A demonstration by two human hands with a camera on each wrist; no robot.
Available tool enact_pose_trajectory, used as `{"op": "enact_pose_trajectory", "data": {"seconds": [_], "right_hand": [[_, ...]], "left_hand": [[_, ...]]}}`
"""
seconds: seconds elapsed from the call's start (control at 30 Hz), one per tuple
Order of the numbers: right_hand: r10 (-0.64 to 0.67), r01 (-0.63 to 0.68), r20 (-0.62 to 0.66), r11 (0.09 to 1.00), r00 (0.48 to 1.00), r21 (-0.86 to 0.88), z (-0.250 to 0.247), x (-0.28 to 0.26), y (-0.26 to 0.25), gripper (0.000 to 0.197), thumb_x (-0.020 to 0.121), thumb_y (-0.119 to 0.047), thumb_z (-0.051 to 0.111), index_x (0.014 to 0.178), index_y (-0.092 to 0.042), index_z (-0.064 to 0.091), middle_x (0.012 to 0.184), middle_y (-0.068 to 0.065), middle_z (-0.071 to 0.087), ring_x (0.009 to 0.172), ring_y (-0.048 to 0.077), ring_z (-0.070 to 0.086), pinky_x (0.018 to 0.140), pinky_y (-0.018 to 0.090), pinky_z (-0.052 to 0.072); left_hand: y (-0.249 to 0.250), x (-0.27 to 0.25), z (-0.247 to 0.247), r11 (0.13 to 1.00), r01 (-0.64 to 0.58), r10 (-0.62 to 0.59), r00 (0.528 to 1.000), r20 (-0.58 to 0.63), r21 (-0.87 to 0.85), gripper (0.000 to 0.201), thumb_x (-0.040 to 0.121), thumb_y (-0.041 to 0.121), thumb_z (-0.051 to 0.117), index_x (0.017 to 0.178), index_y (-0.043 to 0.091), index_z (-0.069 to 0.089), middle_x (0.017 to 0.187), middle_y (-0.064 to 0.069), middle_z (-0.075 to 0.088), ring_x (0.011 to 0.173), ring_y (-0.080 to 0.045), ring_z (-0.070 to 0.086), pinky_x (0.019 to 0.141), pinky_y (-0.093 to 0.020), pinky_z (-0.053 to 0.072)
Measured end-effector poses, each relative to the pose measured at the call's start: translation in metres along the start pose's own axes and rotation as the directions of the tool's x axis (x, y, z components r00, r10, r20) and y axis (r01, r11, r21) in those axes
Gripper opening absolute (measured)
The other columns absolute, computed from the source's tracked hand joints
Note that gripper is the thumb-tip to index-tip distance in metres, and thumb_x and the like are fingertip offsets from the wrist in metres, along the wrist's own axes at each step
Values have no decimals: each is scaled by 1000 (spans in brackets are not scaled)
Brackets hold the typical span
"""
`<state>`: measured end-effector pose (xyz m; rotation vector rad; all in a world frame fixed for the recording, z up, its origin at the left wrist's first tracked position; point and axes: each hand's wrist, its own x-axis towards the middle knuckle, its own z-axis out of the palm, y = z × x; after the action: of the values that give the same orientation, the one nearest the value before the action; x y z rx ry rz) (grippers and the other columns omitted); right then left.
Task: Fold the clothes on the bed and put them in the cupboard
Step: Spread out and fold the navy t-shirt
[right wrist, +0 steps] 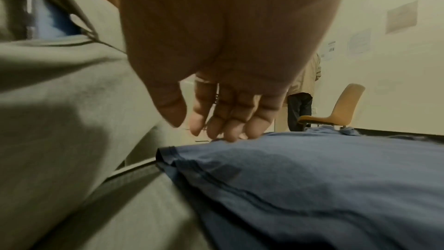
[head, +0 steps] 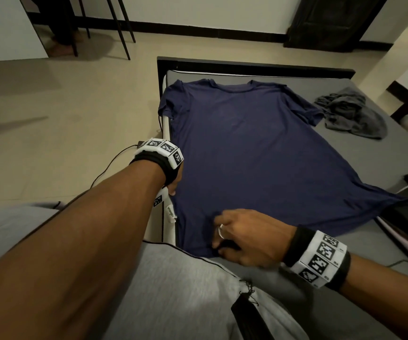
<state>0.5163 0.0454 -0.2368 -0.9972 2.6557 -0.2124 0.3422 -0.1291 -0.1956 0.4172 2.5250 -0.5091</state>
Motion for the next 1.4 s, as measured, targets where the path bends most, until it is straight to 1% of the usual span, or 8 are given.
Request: {"op": "enact_pose_trajectory", "data": {"seconds": [0.13, 0.3, 0.4, 0.5, 0.67, 0.83, 1.07, 1.4], "right_hand": [[99, -94, 25, 984, 995, -154, 16, 36, -7, 70, 101, -54, 42, 157, -14, 28, 165, 9, 22, 151, 30, 21, 122, 46, 23], [-96, 154, 166, 909, 981, -388, 73, 27, -11, 100, 87, -32, 71, 161, -14, 6, 168, 6, 4, 155, 25, 5, 125, 42, 14], [-187, 223, 289, 970, 939, -97, 61, 22, -7, 114, 88, -20, 74, 155, -28, -17, 164, -8, -20, 150, 11, -18, 122, 27, -13], [-268, 210, 421, 961, 866, 181, 32, 17, -11, 87, 98, -20, 63, 160, -14, 3, 168, 2, -6, 154, 22, -3, 125, 30, -3], [-126, 126, -26, 912, 992, 389, 25, -22, -2, 32, 95, -7, 56, 123, -14, 69, 133, 1, 62, 120, 16, 59, 103, 35, 49], [270, -207, -300, 952, 915, 226, 26, -92, 57, 27, 92, -25, 54, 112, -31, 71, 112, -15, 61, 104, 5, 59, 86, 27, 54], [450, -439, -256, 893, 856, 105, 32, -139, 95, 28, 83, -37, 72, 110, -32, 74, 117, -14, 64, 104, 12, 62, 78, 38, 58], [346, -367, -278, 930, 896, -25, 31, -142, 93, 23, 79, -28, 77, 102, -30, 77, 111, -12, 70, 94, 11, 67, 61, 19, 43]], "left_hand": [[-3, 10, 0, 999, 15, -11, 995, 104, -45, 34, 56, 51, 88, 54, 24, 67, 70, 1, 71, 79, -24, 72, 83, -43, 59], [-13, 31, 13, 980, 40, 20, 956, 294, -195, 29, 66, 39, 88, 79, 14, 79, 89, -3, 78, 93, -26, 73, 91, -46, 57], [-14, 30, 12, 983, 9, 55, 936, 349, -181, 33, 80, 37, 80, 99, 10, 75, 110, -4, 74, 109, -27, 67, 98, -44, 53], [-15, 32, 9, 989, -15, 67, 936, 344, -150, 45, 78, 38, 82, 110, 8, 74, 110, -6, 74, 108, -27, 68, 97, -44, 54], [-4, 17, 4, 996, -87, 87, 996, -22, 8, 16, 77, 32, 79, 83, 20, 69, 87, -2, 68, 84, -26, 68, 83, -42, 59], [61, -7, -12, 934, -353, 352, 889, -295, 50, 25, 83, 41, 66, 75, 19, 57, 74, 3, 58, 81, -28, 68, 69, -37, 56], [169, -62, 6, 677, -728, 734, 658, -168, 106, 53, 78, 66, 68, 66, 23, 40, 70, 6, 42, 63, -19, 48, 60, -33, 46], [177, -63, 14, 698, -715, 710, 685, -163, 37, 17, 86, 25, 68, 83, 11, 58, 80, -3, 53, 75, -29, 59, 65, -35, 52]]}}
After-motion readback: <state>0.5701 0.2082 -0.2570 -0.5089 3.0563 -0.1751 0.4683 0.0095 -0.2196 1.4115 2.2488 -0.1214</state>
